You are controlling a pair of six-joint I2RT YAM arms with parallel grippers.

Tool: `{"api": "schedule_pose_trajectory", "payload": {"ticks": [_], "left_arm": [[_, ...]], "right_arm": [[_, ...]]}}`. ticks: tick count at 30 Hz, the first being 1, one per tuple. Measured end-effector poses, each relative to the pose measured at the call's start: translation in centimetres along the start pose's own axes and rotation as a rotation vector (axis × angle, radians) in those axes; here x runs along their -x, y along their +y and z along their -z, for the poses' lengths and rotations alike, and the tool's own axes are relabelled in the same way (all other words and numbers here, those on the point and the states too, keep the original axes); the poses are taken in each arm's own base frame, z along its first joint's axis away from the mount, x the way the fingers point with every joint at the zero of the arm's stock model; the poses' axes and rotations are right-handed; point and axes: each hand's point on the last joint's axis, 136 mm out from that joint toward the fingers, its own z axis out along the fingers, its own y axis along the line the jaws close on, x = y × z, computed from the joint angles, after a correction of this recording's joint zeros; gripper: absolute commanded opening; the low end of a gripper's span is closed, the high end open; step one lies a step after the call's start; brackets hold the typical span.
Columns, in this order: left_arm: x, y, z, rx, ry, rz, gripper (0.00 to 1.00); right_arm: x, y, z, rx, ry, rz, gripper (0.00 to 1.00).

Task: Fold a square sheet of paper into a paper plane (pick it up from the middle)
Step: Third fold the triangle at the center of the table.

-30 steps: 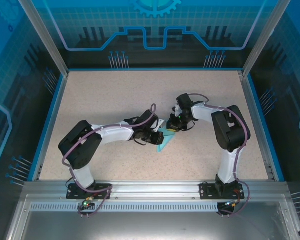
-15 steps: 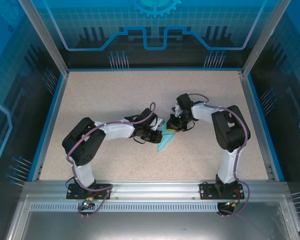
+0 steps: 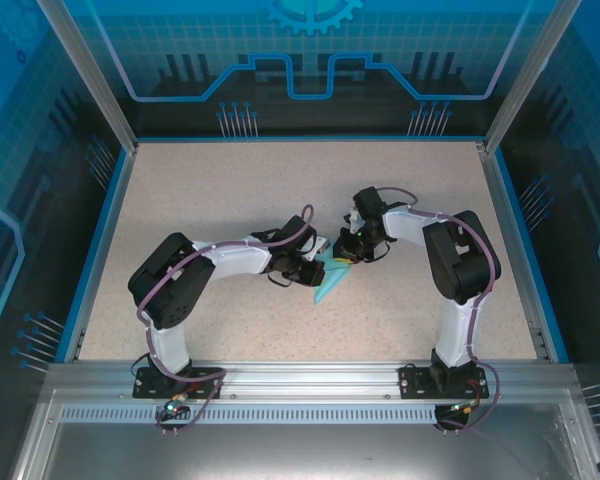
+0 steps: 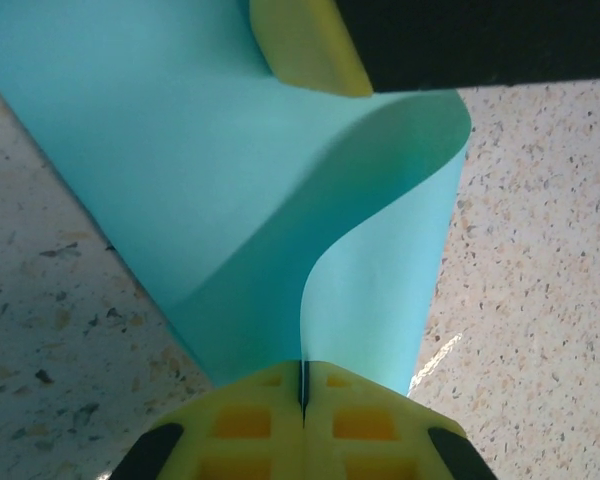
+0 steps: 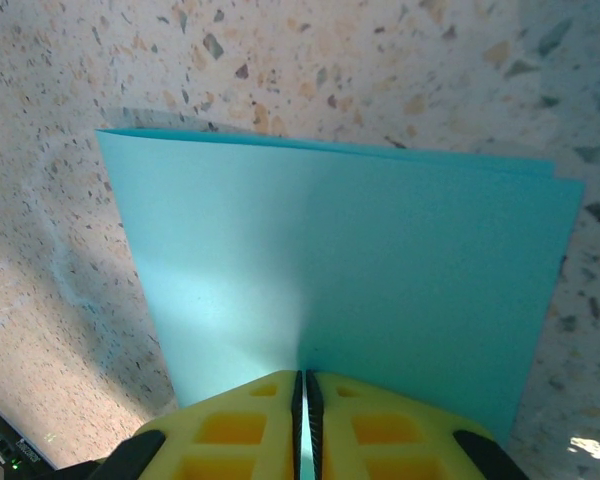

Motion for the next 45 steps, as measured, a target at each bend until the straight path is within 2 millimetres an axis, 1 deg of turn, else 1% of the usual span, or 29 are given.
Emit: {"api": "schedule_pose_trajectory", "payload": {"ticks": [13,18,31,34,36,37,41,43,45], "left_arm": [[0.0,0.4,0.0,0.022,-0.004,-0.014,0.00],[-0.3,0.8,-0.5,0.030,0.011,-0.012,0.00],[-0.2,0.8,-0.6,0.030,0.013,-0.032,0.00],[-0.2,0.8,-0.6,0.029,0.012,-0.034,0.00],[-0.2,0.8,-0.6,0.030,0.012,-0.034,0.00],[-0.2,0.8,-0.6,0.029,0.012,-0.034,0.00],[-0.2,0.8,-0.6,0.029,0.012,-0.034,0.00],[-0.2,0.8,-0.6,0.029,0.012,-0.034,0.00],[-0.2,0.8,-0.6,0.029,0.012,-0.035,0.00]], "right_arm": [[0.0,0.0,0.0,0.002,0.000,0.000,0.15],[0.0,0.1,0.0,0.004,0.001,0.000,0.16],[0.0,0.2,0.1,0.009,-0.001,0.002,0.17],[-0.4,0.2,0.7,0.005,-0.009,-0.003,0.19],[-1.0,0.4,1.8,0.012,-0.027,-0.005,0.19],[-1.3,0.6,2.6,0.022,-0.045,-0.003,0.19],[-2.1,1.8,5.8,0.084,-0.137,0.017,0.09],[-3.0,2.1,6.4,0.119,-0.173,0.025,0.06],[-4.5,2.0,6.0,0.149,-0.185,0.013,0.04]]}}
